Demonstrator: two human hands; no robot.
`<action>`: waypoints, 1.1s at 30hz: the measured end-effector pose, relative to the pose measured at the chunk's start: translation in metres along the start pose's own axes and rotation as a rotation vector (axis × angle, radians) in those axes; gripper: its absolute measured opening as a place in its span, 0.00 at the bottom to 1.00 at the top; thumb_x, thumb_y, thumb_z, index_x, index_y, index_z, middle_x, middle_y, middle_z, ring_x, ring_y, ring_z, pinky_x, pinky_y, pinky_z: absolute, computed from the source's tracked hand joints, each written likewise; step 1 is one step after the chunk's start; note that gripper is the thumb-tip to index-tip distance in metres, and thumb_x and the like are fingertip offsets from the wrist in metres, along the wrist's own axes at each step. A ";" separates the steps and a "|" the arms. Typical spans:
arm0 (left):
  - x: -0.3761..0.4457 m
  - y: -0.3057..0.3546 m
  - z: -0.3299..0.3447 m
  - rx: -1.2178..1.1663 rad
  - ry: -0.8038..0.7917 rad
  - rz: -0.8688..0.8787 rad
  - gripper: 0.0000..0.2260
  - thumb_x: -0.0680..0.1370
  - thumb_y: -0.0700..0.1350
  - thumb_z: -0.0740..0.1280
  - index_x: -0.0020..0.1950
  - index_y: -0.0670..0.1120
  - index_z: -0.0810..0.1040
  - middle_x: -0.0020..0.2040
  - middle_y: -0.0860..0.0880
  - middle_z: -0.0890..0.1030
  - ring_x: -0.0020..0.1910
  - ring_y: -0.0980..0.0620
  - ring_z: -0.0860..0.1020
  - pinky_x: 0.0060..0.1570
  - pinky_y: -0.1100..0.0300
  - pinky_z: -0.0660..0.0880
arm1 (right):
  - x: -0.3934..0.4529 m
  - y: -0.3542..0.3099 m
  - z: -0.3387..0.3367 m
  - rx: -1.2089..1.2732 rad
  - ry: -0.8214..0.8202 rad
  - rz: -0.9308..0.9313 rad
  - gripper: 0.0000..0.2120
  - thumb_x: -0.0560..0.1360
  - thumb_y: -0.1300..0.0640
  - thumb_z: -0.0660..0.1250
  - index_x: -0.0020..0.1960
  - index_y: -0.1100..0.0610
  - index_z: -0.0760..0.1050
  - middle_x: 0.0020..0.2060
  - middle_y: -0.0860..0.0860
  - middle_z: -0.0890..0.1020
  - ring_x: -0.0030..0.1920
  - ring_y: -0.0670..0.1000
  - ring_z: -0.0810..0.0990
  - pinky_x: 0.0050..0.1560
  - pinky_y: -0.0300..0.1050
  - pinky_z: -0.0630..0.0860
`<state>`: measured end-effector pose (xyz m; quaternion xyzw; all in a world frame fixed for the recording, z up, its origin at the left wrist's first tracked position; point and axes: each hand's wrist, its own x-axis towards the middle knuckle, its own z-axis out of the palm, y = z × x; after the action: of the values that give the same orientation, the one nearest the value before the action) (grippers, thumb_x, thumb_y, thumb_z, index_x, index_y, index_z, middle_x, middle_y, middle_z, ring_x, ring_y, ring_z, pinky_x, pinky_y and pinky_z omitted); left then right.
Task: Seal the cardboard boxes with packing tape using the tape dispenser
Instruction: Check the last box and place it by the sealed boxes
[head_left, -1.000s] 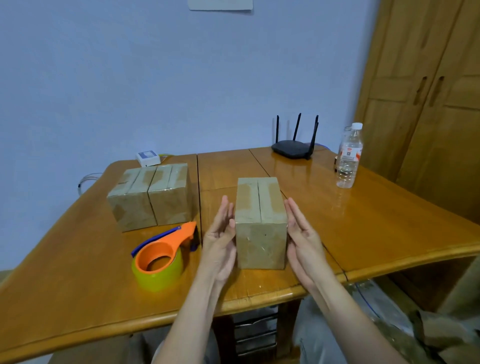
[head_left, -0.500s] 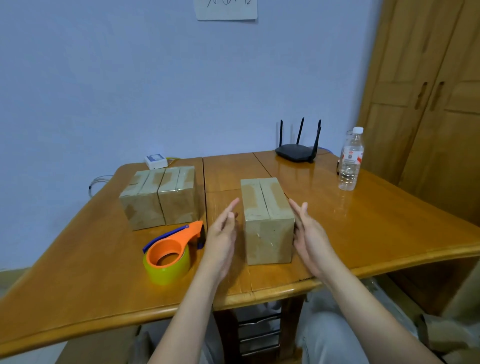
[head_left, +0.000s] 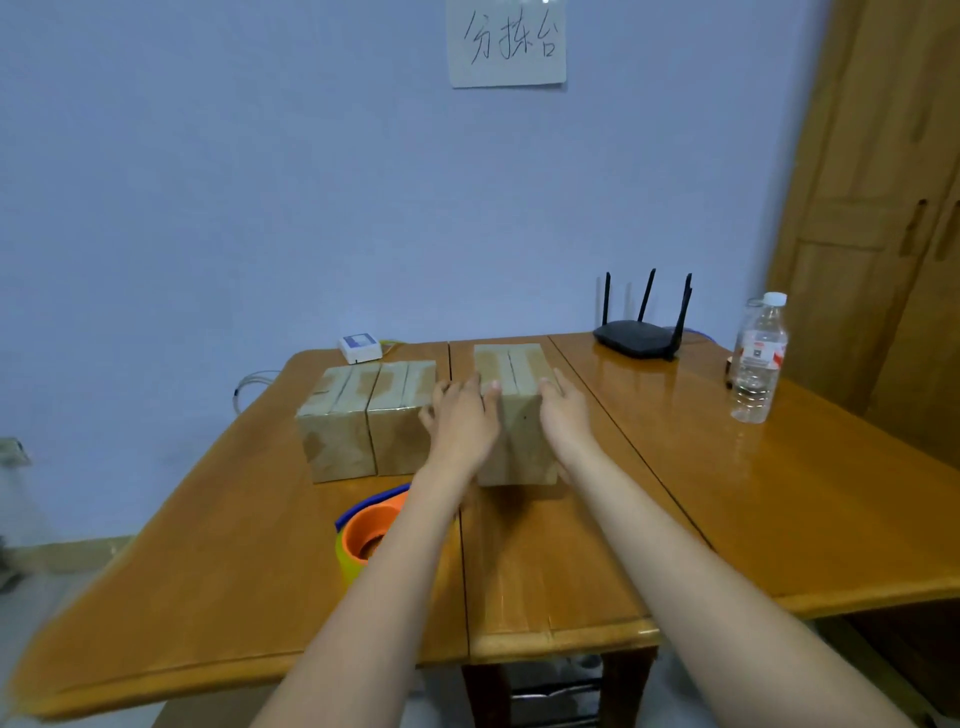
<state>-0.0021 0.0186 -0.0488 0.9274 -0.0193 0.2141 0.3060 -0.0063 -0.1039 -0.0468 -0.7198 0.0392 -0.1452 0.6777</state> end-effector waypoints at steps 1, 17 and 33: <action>0.012 -0.006 0.001 0.076 -0.018 -0.009 0.21 0.85 0.54 0.50 0.73 0.47 0.70 0.71 0.45 0.73 0.74 0.43 0.61 0.69 0.41 0.59 | 0.011 0.001 0.009 -0.001 -0.009 0.016 0.24 0.85 0.55 0.54 0.80 0.56 0.59 0.76 0.50 0.67 0.74 0.54 0.67 0.71 0.45 0.65; 0.066 -0.170 -0.061 -0.049 0.133 -0.621 0.24 0.79 0.54 0.54 0.73 0.47 0.68 0.71 0.37 0.71 0.69 0.34 0.68 0.70 0.40 0.63 | 0.069 0.050 0.078 0.043 -0.042 0.098 0.23 0.85 0.56 0.54 0.80 0.55 0.61 0.77 0.52 0.67 0.75 0.55 0.67 0.75 0.52 0.64; 0.046 -0.049 -0.027 -0.209 0.087 -0.416 0.28 0.74 0.62 0.63 0.58 0.38 0.75 0.53 0.39 0.80 0.55 0.36 0.78 0.54 0.47 0.77 | 0.063 0.013 -0.067 0.119 0.195 0.067 0.19 0.80 0.53 0.60 0.70 0.49 0.75 0.62 0.43 0.80 0.61 0.49 0.78 0.65 0.51 0.75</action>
<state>0.0370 0.0779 -0.0381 0.8647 0.1635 0.1828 0.4384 0.0378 -0.1856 -0.0474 -0.6589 0.1203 -0.1939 0.7168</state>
